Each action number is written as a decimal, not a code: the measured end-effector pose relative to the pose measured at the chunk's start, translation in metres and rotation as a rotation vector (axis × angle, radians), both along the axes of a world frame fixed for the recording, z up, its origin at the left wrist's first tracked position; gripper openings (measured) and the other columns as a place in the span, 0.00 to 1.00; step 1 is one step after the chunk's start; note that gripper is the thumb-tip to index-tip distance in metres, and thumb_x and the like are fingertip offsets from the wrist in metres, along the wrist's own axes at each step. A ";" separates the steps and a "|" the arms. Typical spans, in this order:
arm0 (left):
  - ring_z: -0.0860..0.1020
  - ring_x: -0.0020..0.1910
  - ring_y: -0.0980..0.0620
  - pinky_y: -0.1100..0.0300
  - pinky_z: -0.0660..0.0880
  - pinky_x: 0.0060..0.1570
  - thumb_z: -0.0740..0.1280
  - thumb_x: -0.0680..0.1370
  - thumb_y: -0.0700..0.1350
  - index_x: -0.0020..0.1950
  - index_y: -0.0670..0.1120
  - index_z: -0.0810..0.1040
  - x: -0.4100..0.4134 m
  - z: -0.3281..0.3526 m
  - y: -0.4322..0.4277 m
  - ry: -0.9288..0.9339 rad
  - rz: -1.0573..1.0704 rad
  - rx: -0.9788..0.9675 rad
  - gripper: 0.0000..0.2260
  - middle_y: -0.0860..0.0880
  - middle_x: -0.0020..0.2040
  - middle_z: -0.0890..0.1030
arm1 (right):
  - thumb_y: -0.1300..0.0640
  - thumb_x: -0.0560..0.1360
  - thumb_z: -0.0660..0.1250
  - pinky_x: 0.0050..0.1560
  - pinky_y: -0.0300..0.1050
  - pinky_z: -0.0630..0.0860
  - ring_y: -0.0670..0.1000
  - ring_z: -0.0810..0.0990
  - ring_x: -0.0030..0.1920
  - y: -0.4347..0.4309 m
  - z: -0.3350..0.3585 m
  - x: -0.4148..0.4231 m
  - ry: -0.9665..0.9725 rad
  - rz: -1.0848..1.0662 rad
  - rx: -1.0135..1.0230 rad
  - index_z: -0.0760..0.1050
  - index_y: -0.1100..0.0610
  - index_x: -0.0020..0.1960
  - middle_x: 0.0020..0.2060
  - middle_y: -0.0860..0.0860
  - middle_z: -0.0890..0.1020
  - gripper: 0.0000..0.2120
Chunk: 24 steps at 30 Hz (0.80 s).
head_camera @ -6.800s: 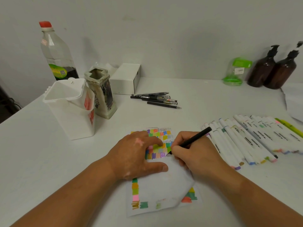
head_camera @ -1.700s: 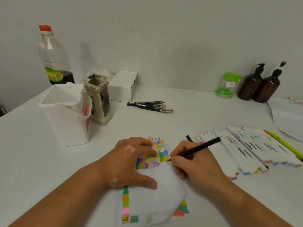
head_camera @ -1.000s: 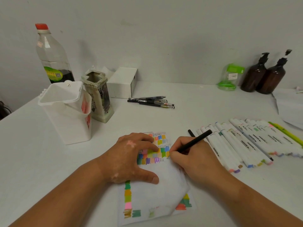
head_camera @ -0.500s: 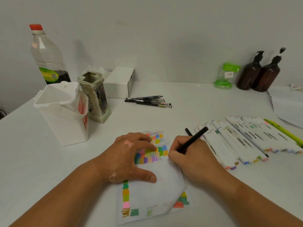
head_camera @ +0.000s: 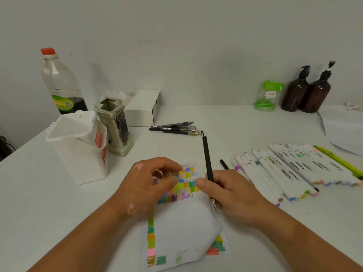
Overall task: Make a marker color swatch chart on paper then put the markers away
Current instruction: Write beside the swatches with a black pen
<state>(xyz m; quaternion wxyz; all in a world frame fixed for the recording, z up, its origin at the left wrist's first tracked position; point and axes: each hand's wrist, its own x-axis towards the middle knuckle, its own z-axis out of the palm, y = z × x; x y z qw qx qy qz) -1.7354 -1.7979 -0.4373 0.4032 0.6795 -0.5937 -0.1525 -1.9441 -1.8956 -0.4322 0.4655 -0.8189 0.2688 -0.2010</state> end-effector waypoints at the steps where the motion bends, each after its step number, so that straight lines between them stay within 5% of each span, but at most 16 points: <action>1: 0.82 0.49 0.55 0.62 0.79 0.47 0.71 0.78 0.46 0.52 0.56 0.84 -0.005 0.002 0.000 0.121 -0.016 -0.018 0.06 0.57 0.47 0.84 | 0.33 0.75 0.64 0.32 0.33 0.66 0.40 0.70 0.27 0.000 -0.002 0.000 0.004 0.015 -0.031 0.76 0.43 0.33 0.25 0.39 0.73 0.19; 4: 0.83 0.40 0.55 0.62 0.79 0.41 0.69 0.76 0.52 0.52 0.54 0.85 -0.025 0.007 -0.002 0.349 -0.085 -0.055 0.08 0.51 0.42 0.85 | 0.29 0.73 0.62 0.34 0.43 0.66 0.43 0.69 0.30 0.003 -0.007 0.001 0.045 0.057 -0.140 0.78 0.53 0.40 0.28 0.47 0.72 0.27; 7: 0.78 0.33 0.57 0.64 0.76 0.36 0.69 0.75 0.52 0.48 0.50 0.85 -0.032 0.007 -0.006 0.421 -0.064 -0.073 0.09 0.51 0.36 0.83 | 0.31 0.73 0.62 0.30 0.38 0.64 0.43 0.66 0.27 0.009 -0.009 0.003 0.070 0.095 -0.207 0.74 0.48 0.35 0.26 0.46 0.71 0.22; 10: 0.75 0.32 0.52 0.60 0.75 0.34 0.70 0.74 0.51 0.44 0.46 0.83 -0.032 0.004 -0.007 0.486 -0.066 -0.052 0.08 0.51 0.33 0.80 | 0.31 0.74 0.61 0.32 0.36 0.67 0.44 0.67 0.27 0.011 -0.010 0.002 0.109 0.118 -0.241 0.72 0.41 0.33 0.26 0.42 0.72 0.18; 15: 0.74 0.32 0.46 0.53 0.73 0.37 0.74 0.71 0.51 0.43 0.41 0.82 -0.037 0.008 0.002 0.643 -0.083 -0.068 0.13 0.44 0.33 0.78 | 0.30 0.73 0.61 0.28 0.40 0.62 0.45 0.67 0.27 0.013 -0.007 -0.003 0.132 0.121 -0.297 0.70 0.46 0.35 0.26 0.43 0.72 0.20; 24: 0.73 0.31 0.50 0.60 0.72 0.33 0.69 0.71 0.38 0.41 0.43 0.82 -0.013 0.056 0.125 0.788 0.107 -0.247 0.02 0.43 0.33 0.76 | 0.29 0.65 0.69 0.33 0.42 0.73 0.44 0.73 0.29 0.075 0.025 -0.012 0.063 0.167 -0.396 0.74 0.47 0.37 0.28 0.41 0.77 0.21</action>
